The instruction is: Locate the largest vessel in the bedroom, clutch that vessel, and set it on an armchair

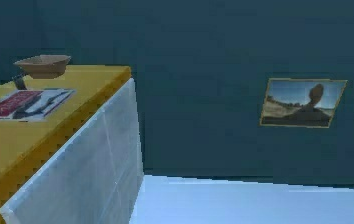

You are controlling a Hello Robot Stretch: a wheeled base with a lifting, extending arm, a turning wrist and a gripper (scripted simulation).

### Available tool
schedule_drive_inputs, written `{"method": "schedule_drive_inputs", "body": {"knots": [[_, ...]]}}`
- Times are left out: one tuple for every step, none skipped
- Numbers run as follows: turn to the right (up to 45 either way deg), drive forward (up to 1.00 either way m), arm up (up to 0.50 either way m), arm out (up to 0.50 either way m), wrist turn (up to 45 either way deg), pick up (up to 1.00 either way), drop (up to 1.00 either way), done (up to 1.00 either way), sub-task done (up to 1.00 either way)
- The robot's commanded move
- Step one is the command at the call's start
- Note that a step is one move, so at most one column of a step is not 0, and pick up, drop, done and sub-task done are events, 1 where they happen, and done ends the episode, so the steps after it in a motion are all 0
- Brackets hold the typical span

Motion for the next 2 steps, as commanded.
{"method": "schedule_drive_inputs", "body": {"knots": [[36.0, 0.00, 0.00, 0.00, 0.0, 0.00, 0.00, 0.00, 0.00], [0.0, 0.05, 0.00, 0.00, 0.0, 0.00, 0.00, 0.00, 0.00]]}}
